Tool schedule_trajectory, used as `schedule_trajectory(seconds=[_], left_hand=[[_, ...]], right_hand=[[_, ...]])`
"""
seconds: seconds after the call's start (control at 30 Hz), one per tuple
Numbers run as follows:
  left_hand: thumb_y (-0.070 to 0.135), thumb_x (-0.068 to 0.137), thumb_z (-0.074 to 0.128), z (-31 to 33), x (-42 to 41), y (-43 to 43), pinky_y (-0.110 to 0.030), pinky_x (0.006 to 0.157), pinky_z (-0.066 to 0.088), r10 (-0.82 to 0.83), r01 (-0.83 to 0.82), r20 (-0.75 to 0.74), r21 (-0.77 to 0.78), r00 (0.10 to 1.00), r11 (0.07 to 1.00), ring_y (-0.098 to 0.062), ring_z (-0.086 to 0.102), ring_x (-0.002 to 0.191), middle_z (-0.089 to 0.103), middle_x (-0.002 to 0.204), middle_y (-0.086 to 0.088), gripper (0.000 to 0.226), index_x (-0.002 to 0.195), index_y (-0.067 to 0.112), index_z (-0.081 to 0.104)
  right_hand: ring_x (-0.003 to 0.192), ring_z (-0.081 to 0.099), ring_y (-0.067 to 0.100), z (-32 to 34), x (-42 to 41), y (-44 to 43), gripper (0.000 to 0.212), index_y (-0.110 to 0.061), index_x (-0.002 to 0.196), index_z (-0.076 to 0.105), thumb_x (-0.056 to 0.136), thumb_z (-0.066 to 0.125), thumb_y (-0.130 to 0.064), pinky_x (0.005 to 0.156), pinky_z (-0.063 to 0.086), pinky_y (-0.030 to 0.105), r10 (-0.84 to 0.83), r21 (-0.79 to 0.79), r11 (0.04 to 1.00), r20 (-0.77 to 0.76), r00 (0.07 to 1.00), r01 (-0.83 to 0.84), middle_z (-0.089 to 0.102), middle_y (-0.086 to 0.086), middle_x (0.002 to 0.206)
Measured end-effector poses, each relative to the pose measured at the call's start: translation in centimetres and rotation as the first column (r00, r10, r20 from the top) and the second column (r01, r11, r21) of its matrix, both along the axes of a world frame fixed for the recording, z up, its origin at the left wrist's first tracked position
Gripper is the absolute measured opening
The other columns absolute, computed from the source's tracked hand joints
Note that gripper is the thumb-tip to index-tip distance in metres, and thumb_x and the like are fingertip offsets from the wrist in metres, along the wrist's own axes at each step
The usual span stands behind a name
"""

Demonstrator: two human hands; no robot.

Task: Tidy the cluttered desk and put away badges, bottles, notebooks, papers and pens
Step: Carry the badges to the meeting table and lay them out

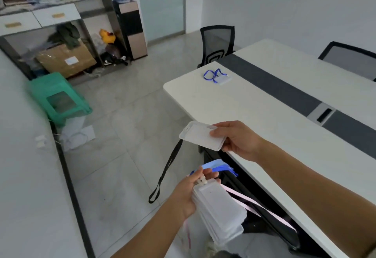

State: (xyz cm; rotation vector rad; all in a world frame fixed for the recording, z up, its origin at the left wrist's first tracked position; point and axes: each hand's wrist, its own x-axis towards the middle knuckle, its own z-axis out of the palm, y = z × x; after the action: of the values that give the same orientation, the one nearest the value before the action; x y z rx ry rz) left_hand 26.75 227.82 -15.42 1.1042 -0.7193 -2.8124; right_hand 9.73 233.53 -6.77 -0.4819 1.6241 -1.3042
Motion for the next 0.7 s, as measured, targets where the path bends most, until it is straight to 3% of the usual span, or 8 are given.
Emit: schedule_trajectory(seconds=[0.17, 0.33, 0.43, 0.5, 0.6, 0.7], left_hand=[[0.028, 0.095, 0.055, 0.4, -2.2, -0.1, -0.039, 0.070, 0.057, 0.022, -0.022, -0.010, 0.009, 1.000, 1.000, -0.027, 0.072, 0.085, 0.073, 0.105, -0.014, 0.028, 0.109, 0.006, 0.065], [0.036, 0.094, 0.056, -0.5, -2.9, 0.5, -0.041, 0.062, 0.059, -0.014, 0.014, 0.007, -0.058, 1.000, 0.998, -0.028, 0.070, 0.081, 0.070, 0.103, -0.015, 0.031, 0.112, 0.010, 0.061], [0.033, 0.095, 0.053, -0.5, -3.2, 1.7, -0.042, 0.074, 0.060, -0.046, 0.044, -0.067, -0.025, 0.997, 0.999, -0.025, 0.069, 0.089, 0.070, 0.102, -0.010, 0.026, 0.108, 0.012, 0.059], [0.032, 0.098, 0.050, 0.1, -3.2, 3.1, -0.040, 0.082, 0.057, -0.099, 0.096, -0.100, -0.033, 0.990, 0.995, -0.023, 0.067, 0.094, 0.070, 0.104, -0.008, 0.023, 0.107, 0.012, 0.058], [0.029, 0.097, 0.051, 0.6, -3.1, 5.6, -0.039, 0.080, 0.054, -0.189, 0.180, -0.105, -0.092, 0.976, 0.979, -0.019, 0.070, 0.086, 0.073, 0.096, -0.005, 0.021, 0.101, 0.011, 0.060], [0.024, 0.096, 0.053, 0.8, -2.7, 7.5, -0.038, 0.078, 0.052, -0.185, 0.173, -0.095, -0.118, 0.978, 0.978, -0.019, 0.072, 0.083, 0.074, 0.095, -0.006, 0.016, 0.096, 0.011, 0.062]], right_hand=[[0.060, 0.055, 0.015, -0.5, 0.2, 4.4, 0.018, -0.002, 0.104, 0.071, 0.087, 0.066, -0.005, 0.052, 0.043, 0.021, -0.023, 0.089, 0.996, -0.009, 1.000, 0.024, 0.063, 0.006, 0.072], [0.057, 0.058, 0.014, -1.8, 2.4, 10.7, 0.014, -0.003, 0.098, 0.071, 0.083, 0.071, -0.003, 0.046, 0.047, 0.019, -0.172, 0.140, 0.976, 0.020, 0.985, 0.168, 0.064, 0.007, 0.072], [0.057, 0.061, 0.013, -2.8, 4.3, 14.6, 0.016, -0.004, 0.099, 0.070, 0.083, 0.072, -0.003, 0.045, 0.047, 0.018, -0.230, 0.165, 0.962, 0.059, 0.971, 0.218, 0.067, 0.008, 0.075], [0.060, 0.063, 0.015, -3.2, 5.4, 16.6, 0.016, -0.008, 0.099, 0.071, 0.083, 0.073, -0.006, 0.047, 0.049, 0.019, -0.227, 0.180, 0.960, 0.059, 0.972, 0.213, 0.069, 0.008, 0.079], [0.069, 0.069, 0.020, -3.3, 6.5, 19.1, 0.024, -0.011, 0.105, 0.071, 0.082, 0.077, -0.014, 0.052, 0.051, 0.021, -0.155, 0.223, 0.963, -0.005, 0.988, 0.153, 0.072, 0.008, 0.085], [0.066, 0.069, 0.020, -3.7, 6.8, 21.0, 0.032, -0.009, 0.107, 0.068, 0.080, 0.080, -0.021, 0.050, 0.049, 0.022, -0.112, 0.305, 0.944, -0.052, 0.992, 0.123, 0.073, 0.012, 0.087]])
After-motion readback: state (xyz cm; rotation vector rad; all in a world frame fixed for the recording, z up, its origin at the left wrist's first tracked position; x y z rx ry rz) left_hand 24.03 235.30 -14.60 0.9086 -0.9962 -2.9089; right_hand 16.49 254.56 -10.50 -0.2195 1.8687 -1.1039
